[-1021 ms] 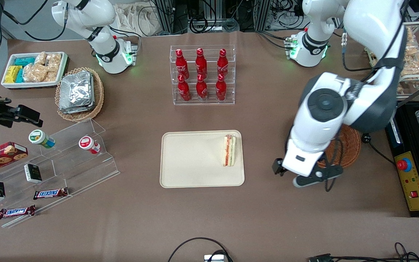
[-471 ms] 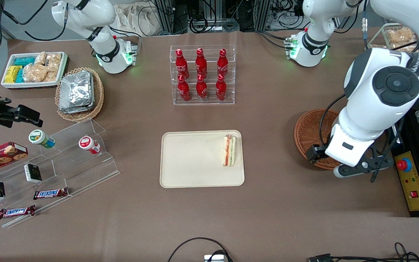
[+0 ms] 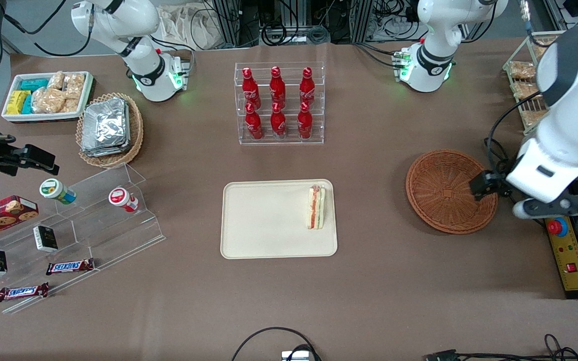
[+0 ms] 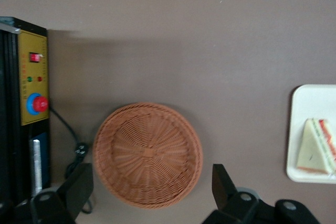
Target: Place sandwich from basket to tray
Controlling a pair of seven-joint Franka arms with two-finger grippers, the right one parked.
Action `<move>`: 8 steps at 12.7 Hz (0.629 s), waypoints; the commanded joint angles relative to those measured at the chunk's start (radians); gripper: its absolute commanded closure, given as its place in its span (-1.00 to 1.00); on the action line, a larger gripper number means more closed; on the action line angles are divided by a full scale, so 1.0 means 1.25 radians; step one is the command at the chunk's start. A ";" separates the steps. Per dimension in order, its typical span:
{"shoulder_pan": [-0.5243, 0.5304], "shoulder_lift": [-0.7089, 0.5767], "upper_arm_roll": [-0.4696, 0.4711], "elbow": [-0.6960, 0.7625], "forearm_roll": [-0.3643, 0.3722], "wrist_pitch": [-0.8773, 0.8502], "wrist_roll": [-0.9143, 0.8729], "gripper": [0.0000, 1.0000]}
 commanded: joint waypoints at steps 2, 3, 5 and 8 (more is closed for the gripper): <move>-0.042 -0.105 0.113 -0.060 -0.071 -0.049 0.118 -1.00; -0.052 -0.121 0.134 -0.060 -0.088 -0.067 0.142 -1.00; -0.074 -0.147 0.164 -0.060 -0.090 -0.103 0.162 -1.00; -0.080 -0.180 0.168 -0.072 -0.090 -0.134 0.157 -1.00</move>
